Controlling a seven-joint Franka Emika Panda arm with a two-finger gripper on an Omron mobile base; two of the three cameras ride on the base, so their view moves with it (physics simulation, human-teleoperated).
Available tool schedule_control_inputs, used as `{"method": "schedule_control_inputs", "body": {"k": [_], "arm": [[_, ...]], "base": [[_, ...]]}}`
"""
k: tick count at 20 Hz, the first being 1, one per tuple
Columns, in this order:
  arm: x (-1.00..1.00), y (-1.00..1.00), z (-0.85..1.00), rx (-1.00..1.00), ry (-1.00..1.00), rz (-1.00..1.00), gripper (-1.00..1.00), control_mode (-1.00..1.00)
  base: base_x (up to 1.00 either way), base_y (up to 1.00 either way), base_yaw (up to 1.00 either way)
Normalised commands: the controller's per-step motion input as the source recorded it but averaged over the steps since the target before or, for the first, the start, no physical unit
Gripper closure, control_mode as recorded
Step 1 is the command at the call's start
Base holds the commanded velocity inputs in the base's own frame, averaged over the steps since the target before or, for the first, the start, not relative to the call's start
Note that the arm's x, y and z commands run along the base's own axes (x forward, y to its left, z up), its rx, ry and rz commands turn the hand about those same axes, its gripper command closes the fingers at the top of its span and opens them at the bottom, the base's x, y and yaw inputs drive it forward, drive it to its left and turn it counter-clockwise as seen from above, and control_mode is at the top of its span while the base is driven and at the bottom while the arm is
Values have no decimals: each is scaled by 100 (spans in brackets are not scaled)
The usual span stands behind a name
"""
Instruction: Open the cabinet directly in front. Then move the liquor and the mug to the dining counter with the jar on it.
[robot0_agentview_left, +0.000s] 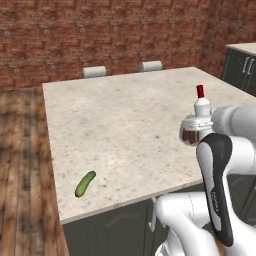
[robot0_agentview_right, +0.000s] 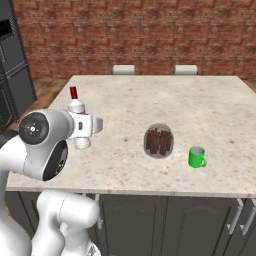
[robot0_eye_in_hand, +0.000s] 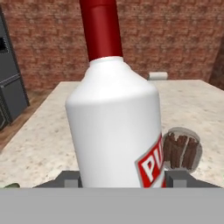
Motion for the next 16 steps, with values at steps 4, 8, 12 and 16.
{"method": "schedule_control_inputs", "body": {"k": [4, 8, 12, 16], "arm": [[61, 16, -44, 3, -4, 0, 100, -100], [48, 1, -54, 9, -8, 0, 100, -100], [39, 0, -71, 11, -6, 0, 100, -100], [47, 0, -48, 1, -1, 0, 100, -100]], "base": [[0, 0, 0], [0, 0, 0], [0, 0, 0], [0, 0, 0]]}}
